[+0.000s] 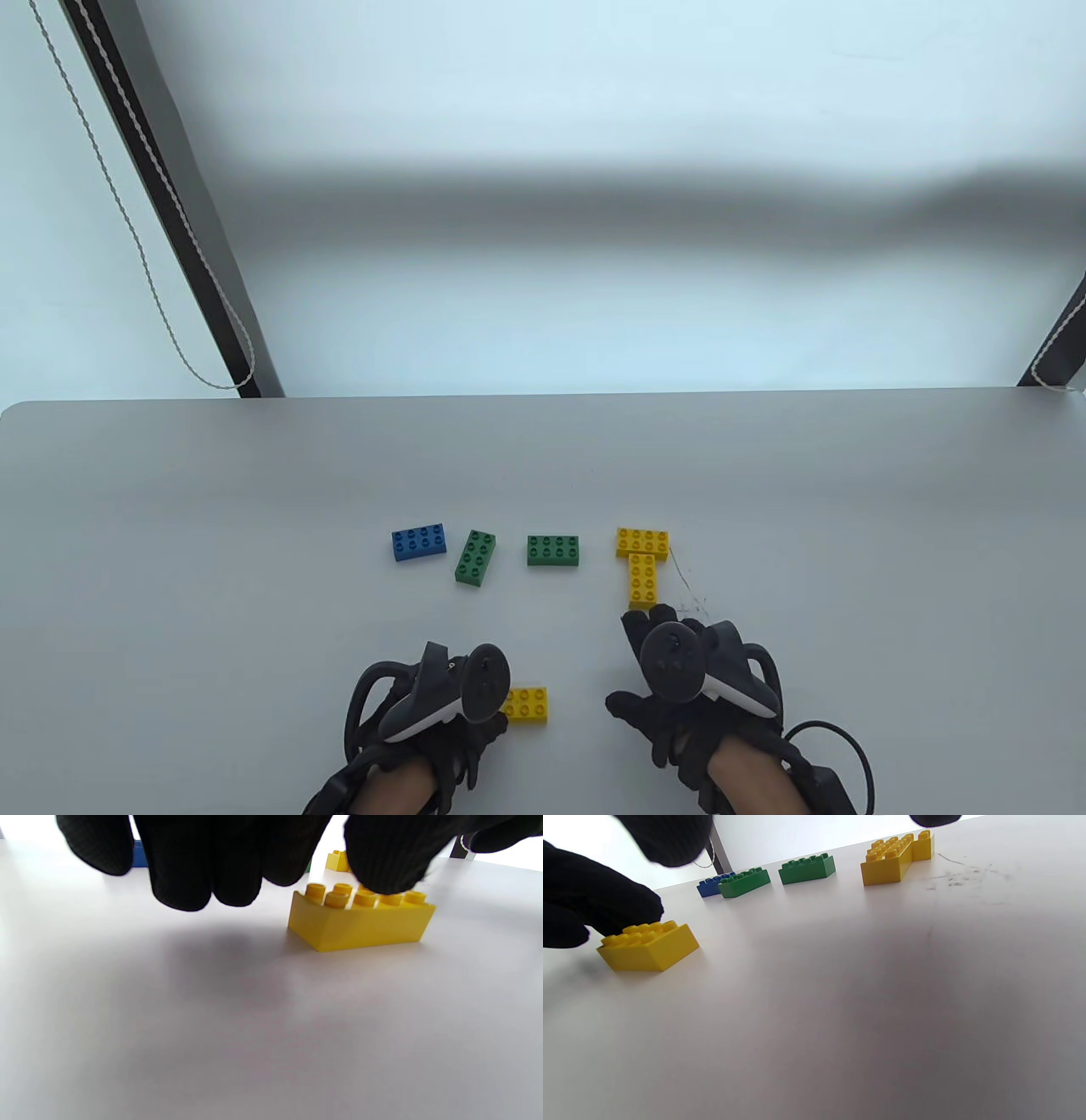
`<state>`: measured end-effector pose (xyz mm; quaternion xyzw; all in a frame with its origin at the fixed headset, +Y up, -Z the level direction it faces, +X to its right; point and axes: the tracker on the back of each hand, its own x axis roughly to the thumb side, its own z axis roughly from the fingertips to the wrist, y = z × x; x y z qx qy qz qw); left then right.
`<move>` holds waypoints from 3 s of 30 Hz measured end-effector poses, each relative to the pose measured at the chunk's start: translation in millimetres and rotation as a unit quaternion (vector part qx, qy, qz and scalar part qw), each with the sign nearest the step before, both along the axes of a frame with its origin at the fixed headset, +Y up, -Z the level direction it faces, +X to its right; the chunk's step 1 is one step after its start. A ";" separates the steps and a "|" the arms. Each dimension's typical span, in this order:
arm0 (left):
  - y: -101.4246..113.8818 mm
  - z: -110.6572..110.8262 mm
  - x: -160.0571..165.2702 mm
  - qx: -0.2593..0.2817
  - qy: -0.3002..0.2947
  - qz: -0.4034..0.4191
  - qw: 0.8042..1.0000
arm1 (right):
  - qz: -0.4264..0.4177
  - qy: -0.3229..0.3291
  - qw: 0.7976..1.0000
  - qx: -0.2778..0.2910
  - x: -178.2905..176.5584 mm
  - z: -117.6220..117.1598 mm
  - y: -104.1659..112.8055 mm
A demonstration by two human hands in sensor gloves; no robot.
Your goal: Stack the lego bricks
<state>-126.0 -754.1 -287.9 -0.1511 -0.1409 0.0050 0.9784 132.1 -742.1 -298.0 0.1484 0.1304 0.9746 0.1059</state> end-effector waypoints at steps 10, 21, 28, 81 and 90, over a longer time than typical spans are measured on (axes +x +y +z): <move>19.3 1.9 -10.1 0.009 0.016 0.036 0.999 | -0.021 -0.077 0.995 0.064 -1.1 -31.9 6.6; 21.9 2.1 -12.0 -0.001 0.013 0.046 0.999 | 0.046 -0.178 0.982 0.049 -6.8 -87.5 1.8; 23.8 1.5 -12.9 -0.007 0.014 0.054 0.998 | 0.101 -0.245 0.964 0.032 -14.3 -106.3 -4.2; 25.5 2.7 -17.6 -0.003 0.019 0.074 0.997 | -0.004 -0.066 0.995 0.079 -23.6 -18.1 22.9; 24.8 2.4 -20.2 0.005 0.026 0.071 0.997 | 0.012 0.011 0.995 0.094 -38.3 1.3 8.0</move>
